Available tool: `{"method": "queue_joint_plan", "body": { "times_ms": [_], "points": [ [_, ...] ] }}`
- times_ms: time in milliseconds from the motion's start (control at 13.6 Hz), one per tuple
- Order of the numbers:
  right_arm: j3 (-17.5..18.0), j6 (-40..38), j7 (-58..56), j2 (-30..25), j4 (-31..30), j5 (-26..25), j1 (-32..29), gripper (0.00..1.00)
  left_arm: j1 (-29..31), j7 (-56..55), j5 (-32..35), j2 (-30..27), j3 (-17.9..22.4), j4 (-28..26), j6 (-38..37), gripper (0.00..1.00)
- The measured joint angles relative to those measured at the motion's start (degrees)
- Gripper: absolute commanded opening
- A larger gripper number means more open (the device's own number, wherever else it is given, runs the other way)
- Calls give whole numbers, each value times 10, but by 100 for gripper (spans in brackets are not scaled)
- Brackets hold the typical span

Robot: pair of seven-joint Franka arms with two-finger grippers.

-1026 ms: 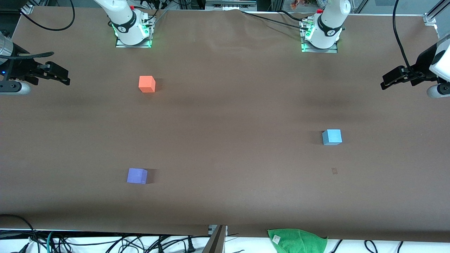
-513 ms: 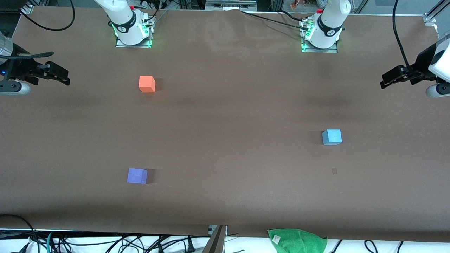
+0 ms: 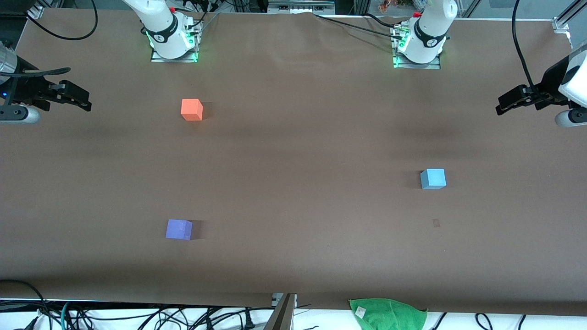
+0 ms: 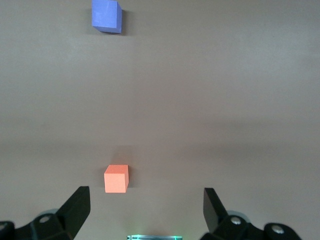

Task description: Place blue block between orange and purple blocks

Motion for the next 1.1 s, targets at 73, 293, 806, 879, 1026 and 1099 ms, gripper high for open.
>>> {"method": "queue_joint_plan", "body": {
  "times_ms": [73,293,806,879,1026,1099],
  "points": [
    [0,0,0,0,0,0,0,100,0,0,0,0,0,0,0,100],
    [0,0,0,0,0,0,0,100,0,0,0,0,0,-1,-1,100],
    [0,0,0,0,0,0,0,100,0,0,0,0,0,-5,-2,100],
    [0,0,0,0,0,0,0,100,0,0,0,1,0,-11,0,100],
    [0,0,0,0,0,0,0,100,0,0,0,2,-2,-45,38,100],
    [0,0,0,0,0,0,0,100,0,0,0,4,-6,-78,83,100]
  ]
}}
